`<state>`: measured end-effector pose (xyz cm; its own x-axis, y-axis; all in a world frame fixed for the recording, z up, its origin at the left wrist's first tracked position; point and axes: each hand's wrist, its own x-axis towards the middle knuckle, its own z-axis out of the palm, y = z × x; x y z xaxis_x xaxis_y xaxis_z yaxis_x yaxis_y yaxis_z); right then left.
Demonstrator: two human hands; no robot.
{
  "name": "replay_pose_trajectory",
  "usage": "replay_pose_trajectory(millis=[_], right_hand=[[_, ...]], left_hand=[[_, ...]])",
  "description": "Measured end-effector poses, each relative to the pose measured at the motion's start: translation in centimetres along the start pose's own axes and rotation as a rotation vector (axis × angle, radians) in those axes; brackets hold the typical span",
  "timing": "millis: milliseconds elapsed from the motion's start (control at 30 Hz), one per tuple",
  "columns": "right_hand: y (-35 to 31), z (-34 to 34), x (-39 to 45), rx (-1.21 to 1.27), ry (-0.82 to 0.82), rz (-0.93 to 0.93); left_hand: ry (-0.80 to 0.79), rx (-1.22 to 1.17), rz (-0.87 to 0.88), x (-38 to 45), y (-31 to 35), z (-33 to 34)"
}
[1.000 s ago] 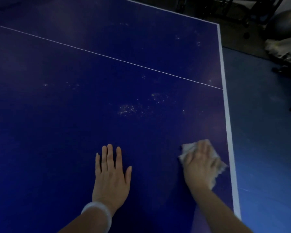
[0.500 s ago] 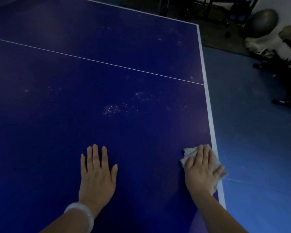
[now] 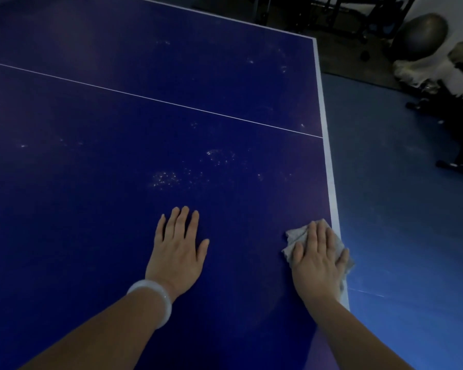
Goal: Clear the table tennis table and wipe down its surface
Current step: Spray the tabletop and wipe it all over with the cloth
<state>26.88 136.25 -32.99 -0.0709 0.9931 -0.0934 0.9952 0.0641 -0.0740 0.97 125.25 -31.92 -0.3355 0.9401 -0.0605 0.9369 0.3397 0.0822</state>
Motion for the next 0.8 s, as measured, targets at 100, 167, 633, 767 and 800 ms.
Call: replay_pose_trajectory(millis=[100, 167, 633, 767, 800], right_hand=[[-1.2, -0.5, 2.5, 0.019, -0.009, -0.002], [-2.4, -1.0, 5.1, 0.029, -0.007, -0.004], [-11.4, -0.5, 13.6, -0.007, -0.090, -0.690], [-6.2, -2.0, 19.3, -0.005, -0.055, -0.362], [-5.6, -2.4, 20.9, -0.001, -0.067, -0.264]], left_hand=[[-0.017, -0.002, -0.008, 0.0, -0.1, -0.1], [-0.020, -0.006, -0.017, 0.1, -0.1, -0.1], [-0.052, -0.030, -0.016, 0.2, -0.4, 0.3], [-0.057, -0.042, -0.016, 0.1, -0.5, 0.2], [-0.058, -0.041, -0.015, 0.1, -0.4, 0.1]])
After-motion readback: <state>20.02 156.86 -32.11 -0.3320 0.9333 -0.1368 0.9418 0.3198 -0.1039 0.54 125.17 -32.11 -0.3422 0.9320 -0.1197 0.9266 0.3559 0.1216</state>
